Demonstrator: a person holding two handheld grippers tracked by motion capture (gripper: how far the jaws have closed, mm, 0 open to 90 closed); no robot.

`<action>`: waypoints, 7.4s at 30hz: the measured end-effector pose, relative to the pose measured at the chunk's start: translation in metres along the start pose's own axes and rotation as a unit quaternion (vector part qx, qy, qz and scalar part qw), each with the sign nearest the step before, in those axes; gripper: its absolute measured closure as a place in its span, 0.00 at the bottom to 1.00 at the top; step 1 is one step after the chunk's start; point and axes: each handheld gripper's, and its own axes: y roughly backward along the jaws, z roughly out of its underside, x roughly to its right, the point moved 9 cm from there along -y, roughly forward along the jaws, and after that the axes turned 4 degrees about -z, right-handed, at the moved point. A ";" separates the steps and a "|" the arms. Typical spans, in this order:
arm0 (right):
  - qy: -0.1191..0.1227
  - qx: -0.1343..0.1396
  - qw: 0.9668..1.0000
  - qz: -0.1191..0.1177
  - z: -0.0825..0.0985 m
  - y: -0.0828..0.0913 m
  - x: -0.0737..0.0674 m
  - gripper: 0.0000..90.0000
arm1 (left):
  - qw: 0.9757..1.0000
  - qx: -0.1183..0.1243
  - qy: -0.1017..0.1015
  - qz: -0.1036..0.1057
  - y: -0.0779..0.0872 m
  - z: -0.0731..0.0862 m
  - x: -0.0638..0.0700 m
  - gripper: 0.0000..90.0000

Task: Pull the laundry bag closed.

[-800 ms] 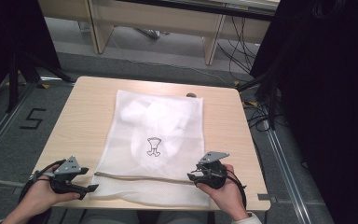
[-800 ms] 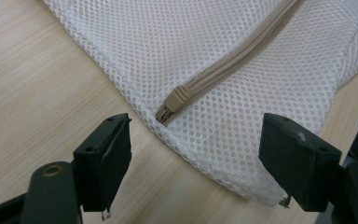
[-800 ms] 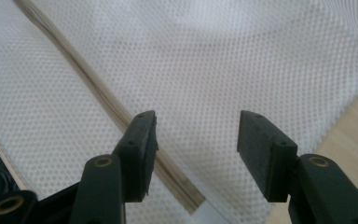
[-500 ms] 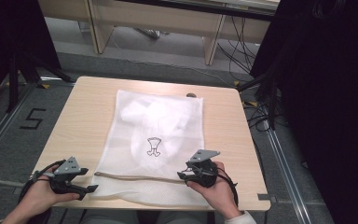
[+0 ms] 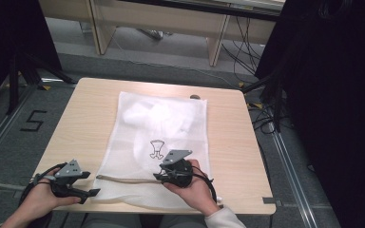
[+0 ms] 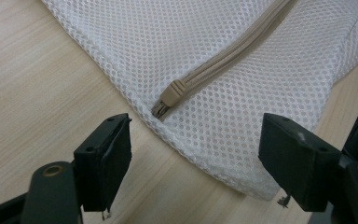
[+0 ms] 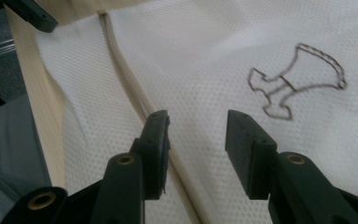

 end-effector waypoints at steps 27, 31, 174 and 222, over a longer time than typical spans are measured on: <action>0.052 -0.001 0.997 -0.060 -0.058 -0.069 -0.042 0.73 | 1.000 0.000 0.013 0.004 0.000 0.001 0.000 0.28; 0.053 -0.004 0.996 -0.072 -0.061 -0.076 -0.047 0.74 | 1.000 0.002 0.016 0.005 0.000 0.001 0.000 0.28; 0.061 -0.109 0.986 -0.113 -0.059 -0.115 -0.062 0.91 | 0.989 0.051 0.130 0.046 0.002 -0.030 0.004 0.95; 0.051 -0.115 0.986 -0.108 -0.038 -0.095 -0.050 0.91 | 0.988 0.055 0.139 0.046 0.001 -0.028 0.002 0.95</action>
